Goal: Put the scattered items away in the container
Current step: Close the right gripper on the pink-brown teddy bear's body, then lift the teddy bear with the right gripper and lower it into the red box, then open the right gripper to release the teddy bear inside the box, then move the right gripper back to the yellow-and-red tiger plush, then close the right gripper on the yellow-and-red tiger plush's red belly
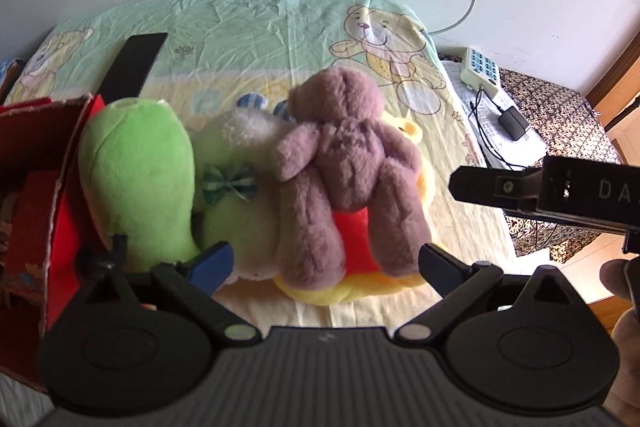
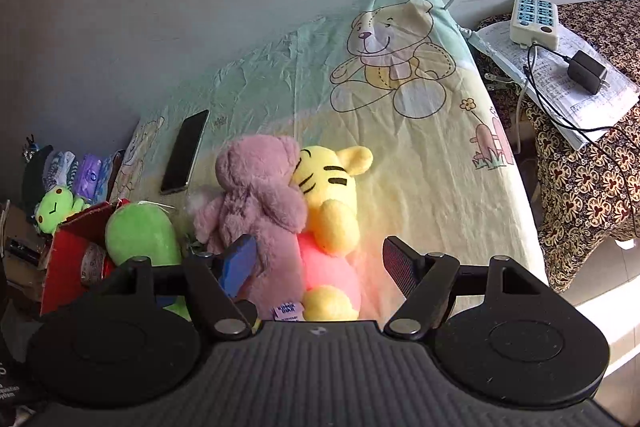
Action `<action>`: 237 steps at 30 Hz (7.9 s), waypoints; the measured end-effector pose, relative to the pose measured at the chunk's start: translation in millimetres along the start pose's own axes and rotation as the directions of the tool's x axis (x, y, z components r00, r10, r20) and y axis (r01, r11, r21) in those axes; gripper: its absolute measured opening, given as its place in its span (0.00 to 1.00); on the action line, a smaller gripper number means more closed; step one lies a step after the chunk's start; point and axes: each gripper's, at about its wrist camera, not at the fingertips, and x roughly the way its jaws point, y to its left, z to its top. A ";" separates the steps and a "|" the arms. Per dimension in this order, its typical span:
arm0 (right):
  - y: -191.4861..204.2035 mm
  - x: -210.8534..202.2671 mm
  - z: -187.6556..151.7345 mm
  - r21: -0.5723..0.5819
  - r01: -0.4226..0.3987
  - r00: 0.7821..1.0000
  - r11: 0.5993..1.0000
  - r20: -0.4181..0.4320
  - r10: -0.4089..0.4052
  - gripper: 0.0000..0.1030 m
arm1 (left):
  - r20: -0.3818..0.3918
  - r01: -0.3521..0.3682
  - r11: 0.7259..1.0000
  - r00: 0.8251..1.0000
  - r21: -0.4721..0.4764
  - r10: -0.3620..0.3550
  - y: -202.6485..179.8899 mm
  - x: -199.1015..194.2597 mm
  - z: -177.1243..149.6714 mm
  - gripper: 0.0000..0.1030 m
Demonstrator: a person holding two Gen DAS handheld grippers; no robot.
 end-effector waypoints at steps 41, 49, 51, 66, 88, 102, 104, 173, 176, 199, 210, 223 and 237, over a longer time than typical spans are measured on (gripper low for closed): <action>4.3 -1.9 -44.4 -0.033 -0.166 0.982 0.986 -0.101 0.161 0.47 | -0.029 0.214 0.975 0.977 0.066 -0.212 -14.7 -9.7 -40.3 0.75; 15.5 -35.4 -70.8 -0.084 -0.200 0.979 0.976 -0.043 0.197 0.46 | 0.003 0.198 0.975 0.980 0.101 -0.199 -29.3 -44.1 -70.4 0.75; 23.8 -43.1 -73.9 -0.113 -0.209 0.978 0.971 -0.020 0.208 0.45 | 0.019 0.192 0.976 0.981 0.099 -0.195 -30.2 -53.2 -72.1 0.75; 159.9 -50.2 -69.8 -0.283 -0.265 0.935 0.922 0.159 0.318 0.43 | 0.242 0.158 0.977 0.952 0.140 -0.188 77.1 -153.4 -48.6 0.75; 288.0 84.4 -110.8 -0.306 0.028 0.994 0.952 0.109 0.006 0.42 | 0.032 0.283 0.947 0.956 0.149 -0.291 257.9 -70.0 -34.8 0.75; 289.4 111.2 -108.0 -0.286 0.224 0.975 0.932 0.069 -0.213 0.24 | -0.087 0.379 0.910 0.925 0.170 -0.369 253.9 -35.1 -35.5 0.76; 288.0 109.3 -108.6 -0.272 0.219 0.976 0.937 0.062 -0.210 0.24 | -0.102 0.385 0.905 0.922 0.178 -0.373 251.0 -33.3 -32.1 0.77; 247.8 46.3 -128.8 -0.138 0.014 0.996 0.990 0.085 -0.002 0.27 | 0.031 -0.118 0.974 0.993 0.196 0.114 213.2 -93.8 -57.8 0.81; 245.6 43.6 -132.0 -0.133 0.001 0.996 0.991 0.093 0.012 0.27 | 0.038 -0.129 0.970 0.992 0.204 0.123 209.3 -95.3 -60.2 0.81; 138.6 9.3 -106.1 -0.100 -0.032 0.999 0.994 0.022 0.034 0.37 | 0.129 -0.168 0.979 0.980 0.117 0.153 127.7 -115.7 -46.0 0.80; 44.4 -1.8 -92.0 -0.016 0.043 0.999 0.999 -0.011 -0.043 0.39 | 0.065 -0.008 0.992 0.998 0.126 0.000 50.5 -60.0 -53.8 0.78; -27.4 2.0 -55.3 0.145 0.040 0.999 0.989 0.026 -0.044 0.58 | 0.044 0.100 0.983 0.993 0.155 -0.108 0.5 2.5 -46.0 0.83; -25.4 62.8 -23.7 0.077 -0.032 0.999 0.997 -0.033 0.035 0.66 | -0.045 0.156 0.984 0.987 0.087 -0.153 6.0 49.0 -36.4 0.87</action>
